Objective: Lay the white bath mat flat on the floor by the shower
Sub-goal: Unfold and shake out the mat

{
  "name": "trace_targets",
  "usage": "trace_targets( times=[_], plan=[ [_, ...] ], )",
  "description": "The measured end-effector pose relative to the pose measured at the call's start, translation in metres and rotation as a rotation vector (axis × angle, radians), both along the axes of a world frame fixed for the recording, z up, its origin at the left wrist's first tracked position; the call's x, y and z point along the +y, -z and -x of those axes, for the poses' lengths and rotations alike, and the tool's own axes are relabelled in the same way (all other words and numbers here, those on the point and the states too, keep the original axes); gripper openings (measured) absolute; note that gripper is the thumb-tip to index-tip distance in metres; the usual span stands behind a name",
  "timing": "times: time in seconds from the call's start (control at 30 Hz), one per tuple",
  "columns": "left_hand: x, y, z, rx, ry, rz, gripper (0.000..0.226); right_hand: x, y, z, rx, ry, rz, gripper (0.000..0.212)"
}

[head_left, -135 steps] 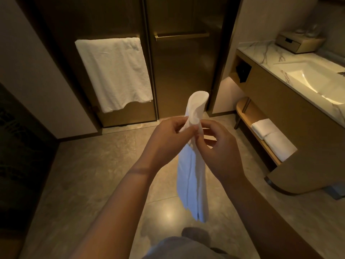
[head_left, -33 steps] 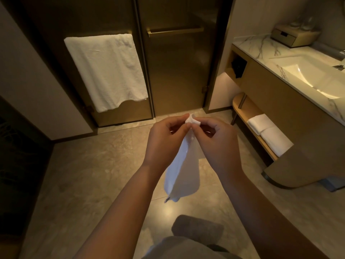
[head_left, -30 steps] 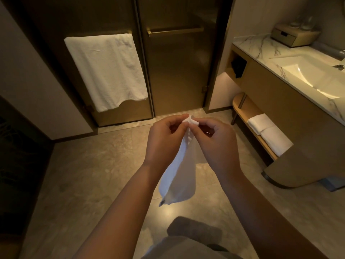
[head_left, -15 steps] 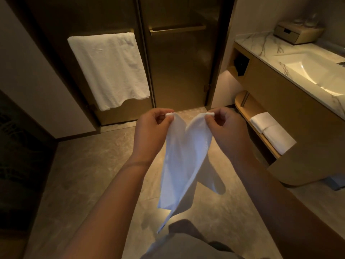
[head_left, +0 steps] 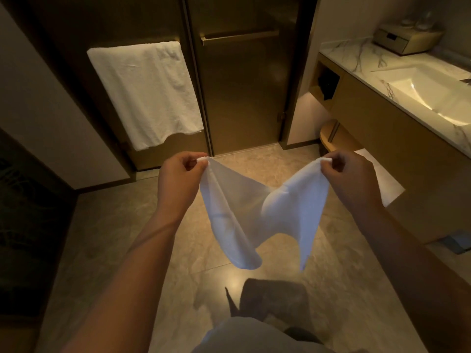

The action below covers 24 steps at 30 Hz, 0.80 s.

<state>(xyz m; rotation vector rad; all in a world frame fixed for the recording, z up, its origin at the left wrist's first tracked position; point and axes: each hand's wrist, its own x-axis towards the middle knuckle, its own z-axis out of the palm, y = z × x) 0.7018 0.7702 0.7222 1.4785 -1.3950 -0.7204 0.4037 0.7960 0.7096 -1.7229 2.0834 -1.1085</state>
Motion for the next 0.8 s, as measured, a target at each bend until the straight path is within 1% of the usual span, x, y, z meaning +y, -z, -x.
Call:
trace_targets(
  times=[0.17,0.33,0.6,0.8],
  plan=[
    [-0.007,0.006,-0.007,-0.002,-0.031,-0.009,0.015,-0.006,0.004,0.009,0.012,0.04,0.011,0.024],
    [-0.013,0.012,-0.014,-0.047,-0.081,-0.029,0.016,-0.013,0.007,0.014,0.033,0.081,-0.01,0.025],
    [-0.016,0.019,-0.015,-0.06,-0.089,-0.06,0.013,-0.023,0.02,0.019,0.071,0.068,-0.073,0.023],
    [-0.025,0.024,-0.008,-0.081,-0.089,-0.084,0.016,-0.032,0.027,0.023,0.06,0.053,-0.11,0.024]
  ],
)
